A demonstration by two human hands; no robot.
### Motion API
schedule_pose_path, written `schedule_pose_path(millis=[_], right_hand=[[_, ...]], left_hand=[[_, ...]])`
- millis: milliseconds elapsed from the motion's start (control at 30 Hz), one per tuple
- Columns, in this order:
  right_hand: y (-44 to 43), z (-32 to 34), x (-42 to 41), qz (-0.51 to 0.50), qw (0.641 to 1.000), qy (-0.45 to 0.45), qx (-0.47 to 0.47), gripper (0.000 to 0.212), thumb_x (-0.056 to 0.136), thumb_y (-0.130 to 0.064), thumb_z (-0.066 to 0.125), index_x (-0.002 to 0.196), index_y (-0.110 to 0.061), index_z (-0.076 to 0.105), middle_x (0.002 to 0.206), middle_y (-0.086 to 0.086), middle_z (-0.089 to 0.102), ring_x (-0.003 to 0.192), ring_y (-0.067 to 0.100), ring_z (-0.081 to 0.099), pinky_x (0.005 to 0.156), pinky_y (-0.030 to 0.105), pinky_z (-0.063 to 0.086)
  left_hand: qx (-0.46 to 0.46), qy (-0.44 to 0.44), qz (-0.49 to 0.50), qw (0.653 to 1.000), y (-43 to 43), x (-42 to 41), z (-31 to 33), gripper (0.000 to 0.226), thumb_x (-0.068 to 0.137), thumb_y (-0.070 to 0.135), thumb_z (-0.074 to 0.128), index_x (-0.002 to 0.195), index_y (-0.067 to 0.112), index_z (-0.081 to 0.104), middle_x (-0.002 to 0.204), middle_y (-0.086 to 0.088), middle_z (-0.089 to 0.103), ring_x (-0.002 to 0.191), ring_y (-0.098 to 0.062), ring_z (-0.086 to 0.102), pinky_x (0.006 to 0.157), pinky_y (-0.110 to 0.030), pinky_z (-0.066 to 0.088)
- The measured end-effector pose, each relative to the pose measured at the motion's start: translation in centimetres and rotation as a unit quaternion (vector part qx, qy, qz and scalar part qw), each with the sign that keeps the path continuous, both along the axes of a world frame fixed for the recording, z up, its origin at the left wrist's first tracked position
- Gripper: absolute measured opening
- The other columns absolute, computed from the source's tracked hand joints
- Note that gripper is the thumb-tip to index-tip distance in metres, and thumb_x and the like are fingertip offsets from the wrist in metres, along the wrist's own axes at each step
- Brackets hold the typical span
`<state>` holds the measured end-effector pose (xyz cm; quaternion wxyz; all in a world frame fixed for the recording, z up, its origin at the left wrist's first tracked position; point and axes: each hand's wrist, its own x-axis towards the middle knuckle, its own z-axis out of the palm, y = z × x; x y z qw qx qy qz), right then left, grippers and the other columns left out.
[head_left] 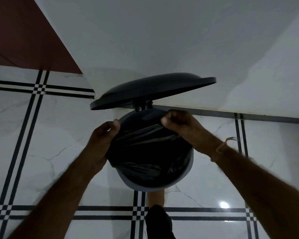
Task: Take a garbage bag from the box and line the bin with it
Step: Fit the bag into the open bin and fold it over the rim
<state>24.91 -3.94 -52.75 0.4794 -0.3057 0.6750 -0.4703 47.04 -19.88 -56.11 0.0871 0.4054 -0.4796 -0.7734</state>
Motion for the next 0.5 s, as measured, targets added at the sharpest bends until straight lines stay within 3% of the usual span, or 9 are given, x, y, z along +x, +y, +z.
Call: schedule_pose_path(millis=[100, 167, 300, 367, 433, 500], right_hand=[[0.3, -1.5, -1.8, -0.012, 0.999, -0.034, 0.004, 0.016, 0.1, -0.014, 0.065, 0.101, -0.002, 0.054, 0.088, 0.009, 0.062, 0.088, 0.024, 0.062, 0.081, 0.037, 0.052], [0.7, -2.0, -3.5, 0.016, 0.999, -0.049, 0.014, 0.01, 0.101, -0.009, 0.062, 0.1, -0.009, 0.052, 0.085, 0.007, 0.06, 0.085, 0.022, 0.058, 0.075, 0.032, 0.05], [1.6, -2.5, -6.0, 0.088, 0.994, -0.034, 0.047, 0.007, 0.097, -0.004, 0.063, 0.103, -0.001, 0.065, 0.092, 0.011, 0.065, 0.089, 0.02, 0.062, 0.082, 0.026, 0.054], [1.8, -2.6, -7.0, 0.127, 0.989, -0.027, 0.071, 0.012, 0.096, -0.003, 0.063, 0.104, 0.004, 0.068, 0.095, 0.012, 0.069, 0.091, 0.021, 0.065, 0.083, 0.024, 0.055], [2.0, -2.8, -7.9, 0.15, 0.984, -0.025, 0.091, 0.017, 0.096, -0.001, 0.062, 0.108, 0.007, 0.071, 0.101, 0.016, 0.073, 0.095, 0.02, 0.07, 0.084, 0.024, 0.057], [2.2, -3.0, -8.4, 0.143, 0.984, -0.025, 0.101, 0.025, 0.097, 0.0, 0.061, 0.119, 0.008, 0.07, 0.115, 0.021, 0.075, 0.106, 0.023, 0.073, 0.091, 0.03, 0.059]], left_hand=[[0.079, 0.074, 0.015, 0.994, -1.1, 0.9, -1.0, 0.03, 0.079, 0.041, 0.071, 0.09, 0.016, 0.059, 0.081, 0.0, 0.07, 0.075, -0.012, 0.069, 0.065, -0.025, 0.057], [0.068, 0.078, -0.019, 0.994, -2.1, 1.7, -1.4, 0.02, 0.083, 0.031, 0.07, 0.091, 0.016, 0.062, 0.08, -0.001, 0.068, 0.074, -0.012, 0.067, 0.063, -0.022, 0.055], [-0.029, 0.024, -0.108, 0.993, -3.4, 3.1, -1.9, 0.048, 0.07, 0.055, 0.085, 0.095, 0.014, 0.081, 0.101, -0.008, 0.079, 0.101, -0.019, 0.074, 0.08, -0.023, 0.059], [-0.037, 0.015, -0.108, 0.993, -3.6, 3.1, -2.3, 0.041, 0.078, 0.048, 0.08, 0.1, 0.014, 0.081, 0.109, -0.009, 0.079, 0.11, -0.02, 0.073, 0.085, -0.023, 0.059], [-0.046, 0.012, -0.105, 0.993, -3.6, 2.5, -2.5, 0.031, 0.092, 0.027, 0.065, 0.114, 0.008, 0.076, 0.118, -0.01, 0.077, 0.118, -0.022, 0.07, 0.093, -0.028, 0.058], [-0.072, 0.013, -0.111, 0.991, -3.5, 2.0, -3.0, 0.034, 0.097, 0.017, 0.058, 0.127, 0.006, 0.069, 0.128, -0.007, 0.073, 0.126, -0.022, 0.065, 0.104, -0.036, 0.053]])
